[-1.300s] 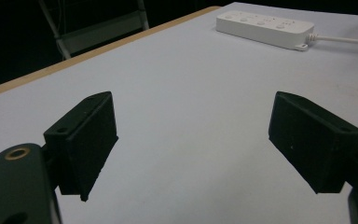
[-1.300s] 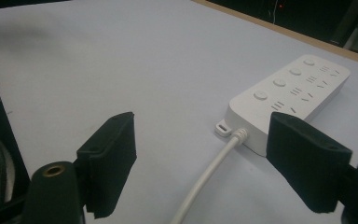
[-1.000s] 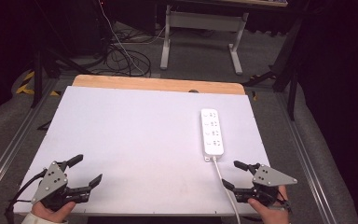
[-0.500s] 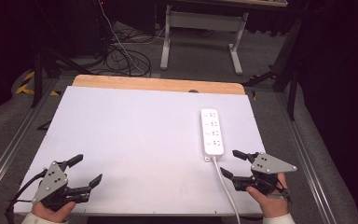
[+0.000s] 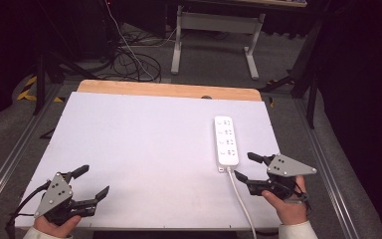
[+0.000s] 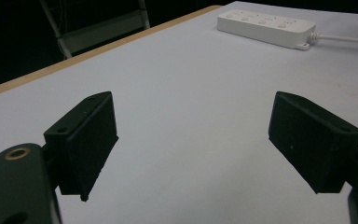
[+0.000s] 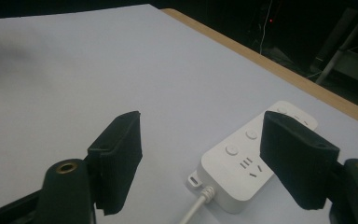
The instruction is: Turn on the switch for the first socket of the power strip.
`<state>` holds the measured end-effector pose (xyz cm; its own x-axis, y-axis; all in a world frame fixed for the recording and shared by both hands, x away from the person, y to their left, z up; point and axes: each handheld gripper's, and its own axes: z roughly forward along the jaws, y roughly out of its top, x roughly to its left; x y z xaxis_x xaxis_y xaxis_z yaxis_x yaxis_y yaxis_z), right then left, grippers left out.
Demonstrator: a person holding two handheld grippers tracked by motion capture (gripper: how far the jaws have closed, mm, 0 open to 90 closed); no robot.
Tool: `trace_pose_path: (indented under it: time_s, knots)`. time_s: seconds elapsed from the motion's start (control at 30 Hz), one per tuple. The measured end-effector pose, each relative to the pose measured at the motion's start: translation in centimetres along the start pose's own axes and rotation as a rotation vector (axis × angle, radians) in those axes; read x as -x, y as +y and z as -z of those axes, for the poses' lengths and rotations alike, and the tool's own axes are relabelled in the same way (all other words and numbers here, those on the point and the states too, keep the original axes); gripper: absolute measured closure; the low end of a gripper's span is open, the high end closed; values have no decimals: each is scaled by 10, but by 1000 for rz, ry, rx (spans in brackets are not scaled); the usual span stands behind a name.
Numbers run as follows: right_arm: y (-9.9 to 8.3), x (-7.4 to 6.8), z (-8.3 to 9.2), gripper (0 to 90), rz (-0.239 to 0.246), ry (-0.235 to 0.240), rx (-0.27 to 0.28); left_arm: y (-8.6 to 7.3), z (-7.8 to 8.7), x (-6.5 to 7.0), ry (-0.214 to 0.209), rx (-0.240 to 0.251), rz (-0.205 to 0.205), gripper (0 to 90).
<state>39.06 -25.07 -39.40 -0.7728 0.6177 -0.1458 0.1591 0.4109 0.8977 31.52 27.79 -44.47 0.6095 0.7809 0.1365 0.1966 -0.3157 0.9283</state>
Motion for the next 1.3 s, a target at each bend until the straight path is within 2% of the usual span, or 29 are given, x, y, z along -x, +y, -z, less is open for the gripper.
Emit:
trace_pose_path:
  time_s: [0.1,0.17,0.27,0.3,0.37,0.5,0.57,0.7,0.9,1.17,1.3]
  knots:
    - [1,4,5,311,-17,1,15,0,0,0,-3,2,7,163]
    - [1,4,6,349,-11,-4,11,0,-1,-1,-3,-2,2,163]
    - [4,5,2,437,-2,-4,-5,0,-1,0,-3,-3,-2,163]
    - [6,6,0,505,3,-8,-13,0,-1,1,-3,-2,3,163]
    - [10,8,-4,542,-18,-9,-38,0,-1,0,-1,-4,-3,163]
    - [16,16,-11,812,-106,-31,-16,0,-1,0,1,-3,-2,163]
    - [17,21,-16,898,-117,-34,-23,0,-1,0,2,-4,-1,162]
    - [19,29,-29,900,-134,-17,-40,0,-1,0,1,-6,-1,163]
    - [18,33,-48,900,-112,-56,-95,0,-1,0,5,-4,-2,163]
    - [13,38,-67,900,-119,-61,-121,0,-1,0,4,-6,-1,163]
    - [9,38,-79,900,-110,-86,-161,0,-1,-1,6,-5,-3,163]
